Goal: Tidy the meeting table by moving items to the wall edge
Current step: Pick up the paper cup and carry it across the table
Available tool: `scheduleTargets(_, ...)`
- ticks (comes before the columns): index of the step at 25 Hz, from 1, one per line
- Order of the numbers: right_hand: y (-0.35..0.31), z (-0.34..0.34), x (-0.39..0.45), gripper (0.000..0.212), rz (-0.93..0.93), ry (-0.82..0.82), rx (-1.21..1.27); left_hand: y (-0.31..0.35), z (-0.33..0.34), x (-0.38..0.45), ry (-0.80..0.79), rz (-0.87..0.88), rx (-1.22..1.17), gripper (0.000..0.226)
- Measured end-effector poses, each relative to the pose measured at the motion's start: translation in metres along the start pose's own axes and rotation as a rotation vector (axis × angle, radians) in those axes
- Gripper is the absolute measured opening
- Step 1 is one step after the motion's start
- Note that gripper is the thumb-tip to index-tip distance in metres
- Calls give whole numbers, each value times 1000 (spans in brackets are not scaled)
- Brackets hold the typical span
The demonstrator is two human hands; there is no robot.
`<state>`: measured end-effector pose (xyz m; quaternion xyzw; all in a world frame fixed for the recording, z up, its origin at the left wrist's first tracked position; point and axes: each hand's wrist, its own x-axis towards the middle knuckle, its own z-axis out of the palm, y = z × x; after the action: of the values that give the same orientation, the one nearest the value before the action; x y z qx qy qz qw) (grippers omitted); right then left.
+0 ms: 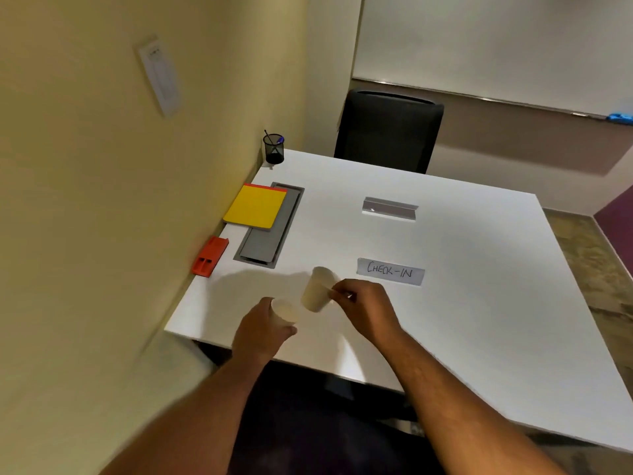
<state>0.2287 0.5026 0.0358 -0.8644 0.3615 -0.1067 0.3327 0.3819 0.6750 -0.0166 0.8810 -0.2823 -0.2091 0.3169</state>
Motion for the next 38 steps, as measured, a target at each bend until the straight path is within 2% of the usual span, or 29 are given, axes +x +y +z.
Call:
scheduleTargets(3, 40, 6, 44, 12, 96, 90, -16, 1, 18, 15, 40, -149, -216, 72)
scheduleTargets(7, 70, 31, 114, 12, 142, 87, -132, 3, 35, 28, 40, -180, -400, 52)
scheduleTargets(15, 94, 62, 175, 25, 66, -60, -366, -3, 43, 4, 89, -232, -415, 55)
scheduleTargets(18, 101, 60, 174, 39, 62, -110, -370, 0, 49, -4, 111, -282, -423, 55)
scheduleTargets(20, 106, 57, 161, 51, 82, -99, -316, 6, 54, -12, 99, -300, -430, 56)
scheduleTargets(23, 121, 51, 118, 56, 80, -29, -191, 27, 61, -23, 90, -281, -435, 57)
scheduleTargets(25, 134, 44, 86, 54, 58, -23, -125, 43, 68, -29, 80, -251, -414, 58)
scheduleTargets(28, 144, 16, 36, 40, 12, -14, -28, 73, 83, -51, 84, -198, -386, 62)
scheduleTargets(31, 141, -30, -25, 37, -58, -64, 203, 113, 101, -86, 122, -138, -373, 72)
scheduleTargets(34, 147, -73, -88, 54, -134, -145, 424, 152, 130, -117, 124, -44, -412, 76)
scheduleTargets(38, 172, -141, -157, 75, -40, -196, 460, 208, 180, -171, 84, 58, -451, 68)
